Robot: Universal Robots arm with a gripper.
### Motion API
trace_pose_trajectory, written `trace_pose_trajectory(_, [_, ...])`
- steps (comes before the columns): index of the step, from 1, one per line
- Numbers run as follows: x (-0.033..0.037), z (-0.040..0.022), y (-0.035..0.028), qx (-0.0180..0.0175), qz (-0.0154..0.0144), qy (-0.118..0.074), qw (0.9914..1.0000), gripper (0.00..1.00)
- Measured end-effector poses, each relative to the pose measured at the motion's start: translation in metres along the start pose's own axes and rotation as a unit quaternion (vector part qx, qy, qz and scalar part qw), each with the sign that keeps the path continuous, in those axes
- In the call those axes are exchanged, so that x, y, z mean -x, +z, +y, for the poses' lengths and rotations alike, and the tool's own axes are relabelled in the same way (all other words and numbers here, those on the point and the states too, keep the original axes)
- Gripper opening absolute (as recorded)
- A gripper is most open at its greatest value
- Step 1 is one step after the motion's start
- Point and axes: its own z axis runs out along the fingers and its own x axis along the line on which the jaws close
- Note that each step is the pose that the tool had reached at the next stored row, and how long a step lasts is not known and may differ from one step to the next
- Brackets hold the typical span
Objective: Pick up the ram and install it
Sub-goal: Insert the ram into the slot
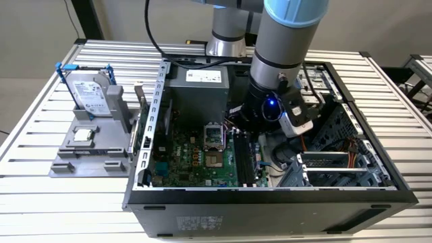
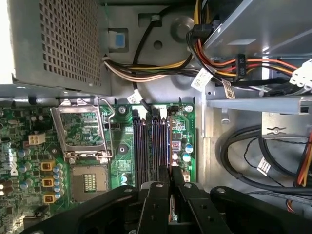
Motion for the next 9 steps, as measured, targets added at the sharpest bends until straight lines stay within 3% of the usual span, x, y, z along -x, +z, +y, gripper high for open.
trace_pose_trajectory(9, [0.0001,-0.0043,0.0061,-0.0011,0.0,-0.001,1.0,0.0])
